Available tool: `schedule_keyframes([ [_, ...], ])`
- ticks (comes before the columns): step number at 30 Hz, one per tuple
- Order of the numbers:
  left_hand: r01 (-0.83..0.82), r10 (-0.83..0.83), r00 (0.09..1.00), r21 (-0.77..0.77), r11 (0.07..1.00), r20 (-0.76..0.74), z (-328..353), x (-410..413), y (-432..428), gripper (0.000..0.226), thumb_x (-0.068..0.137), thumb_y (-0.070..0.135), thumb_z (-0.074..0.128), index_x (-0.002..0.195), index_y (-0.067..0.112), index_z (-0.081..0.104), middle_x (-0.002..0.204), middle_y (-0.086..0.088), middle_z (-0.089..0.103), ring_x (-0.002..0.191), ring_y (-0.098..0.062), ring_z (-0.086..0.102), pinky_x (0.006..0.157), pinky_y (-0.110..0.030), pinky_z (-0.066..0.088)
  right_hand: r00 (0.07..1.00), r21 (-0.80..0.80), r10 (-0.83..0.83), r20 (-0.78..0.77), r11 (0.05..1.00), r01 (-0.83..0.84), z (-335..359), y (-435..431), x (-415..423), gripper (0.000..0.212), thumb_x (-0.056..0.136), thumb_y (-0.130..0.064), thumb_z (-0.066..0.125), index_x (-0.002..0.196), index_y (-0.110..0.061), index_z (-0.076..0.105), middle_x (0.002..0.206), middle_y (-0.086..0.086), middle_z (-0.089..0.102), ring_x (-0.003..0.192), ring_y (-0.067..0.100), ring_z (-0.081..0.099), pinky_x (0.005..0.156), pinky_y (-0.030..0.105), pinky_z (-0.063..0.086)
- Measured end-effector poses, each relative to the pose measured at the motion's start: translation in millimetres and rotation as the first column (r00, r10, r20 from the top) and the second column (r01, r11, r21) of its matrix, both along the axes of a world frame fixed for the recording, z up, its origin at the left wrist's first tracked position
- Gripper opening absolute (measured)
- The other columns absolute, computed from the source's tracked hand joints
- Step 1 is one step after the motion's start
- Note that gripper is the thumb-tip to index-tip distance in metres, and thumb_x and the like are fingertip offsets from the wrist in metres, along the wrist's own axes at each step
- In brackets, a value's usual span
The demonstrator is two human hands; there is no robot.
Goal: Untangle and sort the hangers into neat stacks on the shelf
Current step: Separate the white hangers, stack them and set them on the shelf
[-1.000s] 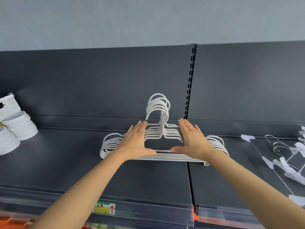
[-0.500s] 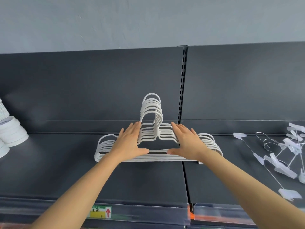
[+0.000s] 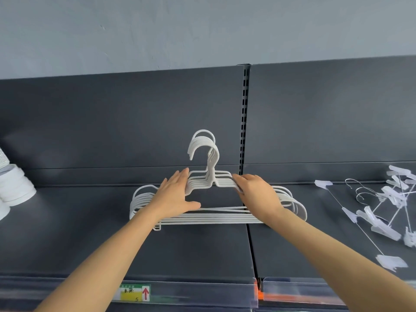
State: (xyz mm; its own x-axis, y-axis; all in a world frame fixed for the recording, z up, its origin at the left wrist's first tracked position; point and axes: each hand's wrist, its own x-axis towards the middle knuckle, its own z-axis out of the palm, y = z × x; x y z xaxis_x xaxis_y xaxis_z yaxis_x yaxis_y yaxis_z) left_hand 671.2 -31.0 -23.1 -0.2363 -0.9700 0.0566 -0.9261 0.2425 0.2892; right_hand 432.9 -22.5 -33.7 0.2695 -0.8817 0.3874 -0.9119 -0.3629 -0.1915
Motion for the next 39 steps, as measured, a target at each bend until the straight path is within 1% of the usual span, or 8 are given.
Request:
schedule_keyframes([
  [6,0.001,-0.001,1.000,-0.020,1.000,0.004,-3.1,0.7,-2.1,0.105,0.080,0.050,0.065,0.153,0.018,-0.003,0.161,0.005,0.002,0.147,-0.012,-0.002,0.120,-0.038,0.003,0.989,-0.007,-0.076,-0.126,0.997,0.075,2.7,5.0,-9.8,0.025,0.073,0.009,0.052,0.085,-0.012,0.045,0.071,0.001,0.042,0.063,0.025,0.041,0.048,0.031,0.030],
  [12,-0.013,0.013,1.000,-0.028,1.000,-0.023,-4.6,-1.7,-2.5,0.099,0.083,0.049,0.062,0.153,0.017,-0.001,0.161,0.004,0.004,0.147,-0.012,-0.002,0.120,-0.038,0.002,1.000,0.059,-0.001,-0.011,0.998,0.002,7.2,0.6,-13.7,0.014,0.095,-0.020,0.047,0.103,-0.010,0.049,0.093,0.004,0.054,0.077,0.026,0.048,0.059,0.034,0.040],
  [17,-0.029,0.028,1.000,-0.086,0.996,-0.014,-9.2,-2.9,1.7,0.082,0.094,0.043,0.049,0.153,0.016,0.000,0.161,0.003,0.003,0.147,-0.012,-0.003,0.120,-0.037,0.000,0.995,0.080,-0.081,0.050,0.994,0.077,-3.0,0.2,-5.9,0.005,0.092,-0.008,0.045,0.097,-0.007,0.046,0.087,0.011,0.058,0.065,0.031,0.051,0.053,0.036,0.038],
  [24,-0.027,0.023,0.999,-0.084,0.996,-0.048,-12.1,-1.1,0.9,0.073,0.098,0.045,0.039,0.153,0.019,0.000,0.160,0.007,0.001,0.146,-0.008,-0.006,0.119,-0.035,-0.002,0.977,0.271,0.142,0.157,0.945,-0.181,14.2,8.4,-22.8,0.060,0.085,-0.041,0.063,0.134,-0.019,0.037,0.121,-0.002,0.054,0.104,0.018,0.052,0.080,0.028,0.040],
  [27,-0.017,0.014,0.999,-0.085,0.996,-0.037,-14.0,0.6,2.2,0.073,0.098,0.046,0.038,0.153,0.019,-0.002,0.160,0.007,0.000,0.146,-0.008,-0.007,0.119,-0.034,-0.002,0.962,0.370,0.186,0.201,0.895,-0.250,17.0,12.1,-49.4,0.050,0.087,-0.054,0.053,0.127,-0.024,0.049,0.109,-0.004,0.060,0.097,0.015,0.054,0.080,0.031,0.045],
  [30,-0.010,0.006,0.999,-0.084,0.996,-0.046,-14.1,1.9,4.4,0.074,0.097,0.047,0.039,0.153,0.019,-0.002,0.160,0.007,0.000,0.146,-0.008,-0.007,0.119,-0.034,-0.002,0.975,0.356,-0.002,0.220,0.931,-0.078,19.4,-1.1,-75.9,0.050,0.097,-0.044,0.039,0.089,0.000,0.060,0.072,0.012,0.058,0.067,0.023,0.049,0.069,0.034,0.043],
  [33,0.002,-0.006,0.998,-0.075,0.997,-0.057,-10.9,0.5,7.2,0.082,0.093,0.054,0.043,0.153,0.019,-0.002,0.160,0.007,0.000,0.146,-0.008,-0.008,0.119,-0.035,-0.002,0.955,0.493,-0.193,0.224,0.868,0.060,18.8,-11.1,-100.3,0.050,0.095,-0.041,0.046,0.061,-0.004,0.047,0.058,0.005,0.043,0.057,0.017,0.036,0.060,0.031,0.035],
  [39,-0.001,-0.003,0.999,-0.062,0.998,-0.048,-6.6,-1.5,11.4,0.093,0.088,0.059,0.049,0.153,0.018,-0.004,0.160,0.006,-0.003,0.146,-0.009,-0.009,0.120,-0.037,-0.002,0.677,0.702,-0.389,0.625,0.659,-0.270,5.0,-15.5,-115.8,0.041,0.096,-0.031,0.051,0.094,0.006,0.068,0.087,0.015,0.068,0.074,0.023,0.062,0.073,0.030,0.051],
])
